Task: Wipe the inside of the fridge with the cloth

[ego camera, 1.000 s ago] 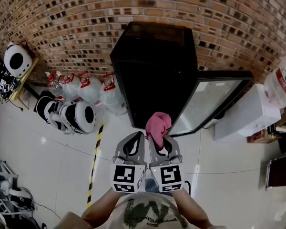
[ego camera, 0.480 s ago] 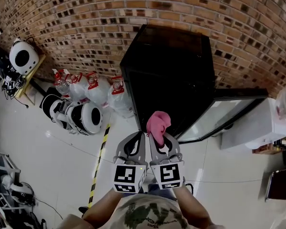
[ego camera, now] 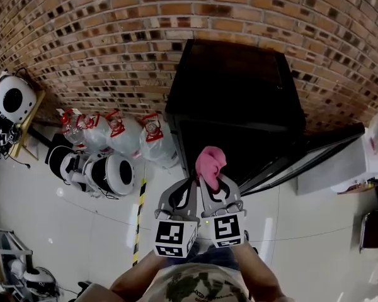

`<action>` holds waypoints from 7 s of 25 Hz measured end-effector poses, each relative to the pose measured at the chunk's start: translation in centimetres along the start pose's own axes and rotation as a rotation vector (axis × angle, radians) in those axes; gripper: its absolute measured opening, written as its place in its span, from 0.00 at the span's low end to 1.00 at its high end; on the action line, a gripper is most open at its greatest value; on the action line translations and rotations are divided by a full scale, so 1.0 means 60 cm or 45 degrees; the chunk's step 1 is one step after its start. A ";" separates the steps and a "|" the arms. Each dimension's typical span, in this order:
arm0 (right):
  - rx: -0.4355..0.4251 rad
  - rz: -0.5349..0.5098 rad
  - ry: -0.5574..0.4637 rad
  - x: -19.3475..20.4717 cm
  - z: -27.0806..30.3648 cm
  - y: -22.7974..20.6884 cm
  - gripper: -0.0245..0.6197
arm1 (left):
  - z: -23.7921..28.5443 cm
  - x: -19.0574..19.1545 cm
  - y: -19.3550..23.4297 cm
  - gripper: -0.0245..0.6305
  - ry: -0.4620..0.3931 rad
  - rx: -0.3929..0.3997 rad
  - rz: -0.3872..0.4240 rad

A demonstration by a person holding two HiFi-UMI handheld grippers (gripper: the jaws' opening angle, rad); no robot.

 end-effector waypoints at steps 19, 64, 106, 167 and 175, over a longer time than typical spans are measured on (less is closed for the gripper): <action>-0.208 -0.031 -0.124 0.139 0.180 -0.070 0.12 | 0.158 0.128 0.082 0.06 -0.042 -0.045 -0.055; 0.272 -0.074 -0.301 0.307 0.421 -0.420 0.12 | 0.367 0.338 0.098 0.06 -0.413 0.163 0.072; 0.493 -0.088 -0.450 0.286 0.050 -0.334 0.12 | 0.356 0.302 0.052 0.06 -0.488 0.255 0.030; 0.172 -0.093 -0.332 0.420 0.457 -0.331 0.13 | 0.303 0.354 0.089 0.06 -0.514 0.166 0.162; 0.444 -0.097 -0.248 0.435 0.375 -0.439 0.13 | 0.329 0.369 0.068 0.06 -0.491 0.219 0.124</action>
Point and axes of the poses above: the fingertips, and each gripper's own axes: z forward along the fingers, y to its left, x out of its underside, the point moved 3 cm from there along -z, backward along the fingers, and after that the axes turned 12 degrees about -y, right-handed, at the moved point
